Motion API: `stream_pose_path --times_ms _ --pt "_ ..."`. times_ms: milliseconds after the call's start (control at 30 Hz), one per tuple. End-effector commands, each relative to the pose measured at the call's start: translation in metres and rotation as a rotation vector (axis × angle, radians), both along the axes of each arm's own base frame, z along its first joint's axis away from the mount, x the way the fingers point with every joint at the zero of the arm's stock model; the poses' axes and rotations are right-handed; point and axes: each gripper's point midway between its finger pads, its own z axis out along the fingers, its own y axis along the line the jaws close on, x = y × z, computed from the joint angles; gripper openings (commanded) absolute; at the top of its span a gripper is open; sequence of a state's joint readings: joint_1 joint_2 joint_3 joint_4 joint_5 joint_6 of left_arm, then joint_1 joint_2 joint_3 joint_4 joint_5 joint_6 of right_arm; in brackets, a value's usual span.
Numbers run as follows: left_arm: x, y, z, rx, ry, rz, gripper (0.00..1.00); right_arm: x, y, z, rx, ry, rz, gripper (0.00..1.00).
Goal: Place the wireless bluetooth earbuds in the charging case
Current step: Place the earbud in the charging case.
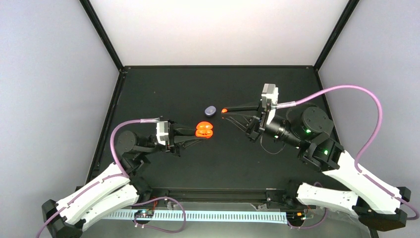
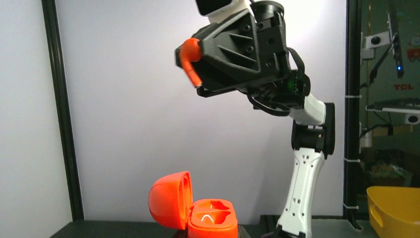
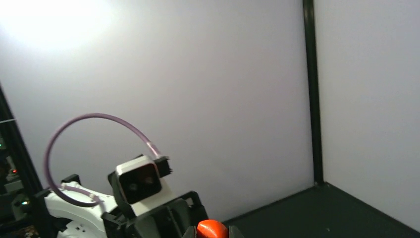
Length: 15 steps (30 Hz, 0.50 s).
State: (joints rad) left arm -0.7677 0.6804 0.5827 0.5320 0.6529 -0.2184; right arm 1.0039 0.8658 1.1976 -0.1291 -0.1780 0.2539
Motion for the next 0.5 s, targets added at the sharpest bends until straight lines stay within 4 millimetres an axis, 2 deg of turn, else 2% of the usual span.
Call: stream_pose_path --times_ms 0,233,467 --pt "-0.009 0.016 0.04 -0.139 -0.068 0.017 0.02 -0.019 0.0 0.04 0.092 -0.119 0.026 0.1" --pt "-0.013 0.027 0.056 -0.207 -0.084 0.038 0.02 -0.036 0.018 0.048 0.093 -0.17 0.069 0.11" --pt "-0.015 0.031 0.063 -0.239 -0.081 0.029 0.02 -0.05 0.037 0.04 0.048 -0.216 0.068 0.11"
